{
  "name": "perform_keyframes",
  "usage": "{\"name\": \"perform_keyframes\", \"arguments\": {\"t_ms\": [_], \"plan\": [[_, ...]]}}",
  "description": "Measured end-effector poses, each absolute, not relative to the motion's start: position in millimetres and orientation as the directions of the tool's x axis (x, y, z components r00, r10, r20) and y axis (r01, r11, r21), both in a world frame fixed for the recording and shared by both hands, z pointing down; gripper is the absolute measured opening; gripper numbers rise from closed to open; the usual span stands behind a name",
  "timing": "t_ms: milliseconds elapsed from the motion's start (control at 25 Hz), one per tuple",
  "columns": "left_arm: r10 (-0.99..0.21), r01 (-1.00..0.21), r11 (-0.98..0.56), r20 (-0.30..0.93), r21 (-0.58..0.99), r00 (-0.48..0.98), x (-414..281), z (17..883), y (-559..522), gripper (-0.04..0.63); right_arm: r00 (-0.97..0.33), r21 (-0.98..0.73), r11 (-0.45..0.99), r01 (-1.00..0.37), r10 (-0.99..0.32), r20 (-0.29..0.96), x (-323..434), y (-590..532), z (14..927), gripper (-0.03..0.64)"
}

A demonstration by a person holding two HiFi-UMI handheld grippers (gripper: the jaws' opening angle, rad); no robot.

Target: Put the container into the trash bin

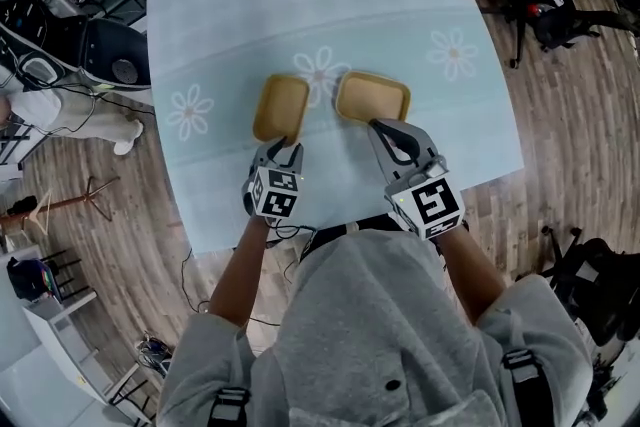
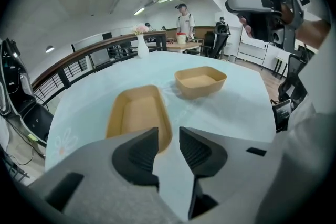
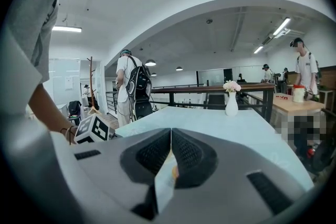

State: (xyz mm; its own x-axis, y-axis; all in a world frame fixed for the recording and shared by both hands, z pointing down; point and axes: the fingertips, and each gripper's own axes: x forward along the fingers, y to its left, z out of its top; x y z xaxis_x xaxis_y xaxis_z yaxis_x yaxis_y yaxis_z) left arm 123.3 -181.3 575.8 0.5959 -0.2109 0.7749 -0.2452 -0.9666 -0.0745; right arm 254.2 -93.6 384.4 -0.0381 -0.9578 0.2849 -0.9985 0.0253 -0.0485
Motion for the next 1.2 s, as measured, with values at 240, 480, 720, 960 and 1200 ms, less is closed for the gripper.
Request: {"name": "perform_keyframes", "arguments": {"t_ms": [240, 480, 720, 960, 1200], "plan": [[-0.192, -0.236, -0.970, 0.780, -0.058, 0.595, 127, 582, -185, 0.075, -0.014, -0.042, 0.002, -0.999, -0.955, 0.296, 250, -94, 386, 0.026], [-0.162, -0.211, -0.976, 0.811, -0.049, 0.562, 131, 593, -184, 0.072, -0.005, -0.026, -0.003, -1.000, -0.954, 0.298, 248, -93, 382, 0.026], [-0.154, -0.202, -0.978, 0.827, -0.050, 0.540, 134, 599, -189, 0.043, 0.008, -0.030, -0.017, -0.999, -0.955, 0.296, 246, -90, 382, 0.026], [-0.211, -0.239, -0.967, 0.790, -0.084, 0.576, 134, 581, -194, 0.035, 0.006, -0.024, -0.013, -1.000, -0.958, 0.287, 243, -86, 378, 0.026], [-0.251, -0.289, -0.953, 0.760, -0.087, 0.600, 125, 567, -198, 0.034, -0.018, -0.013, 0.015, -1.000, -0.962, 0.273, 236, -89, 374, 0.026]]}}
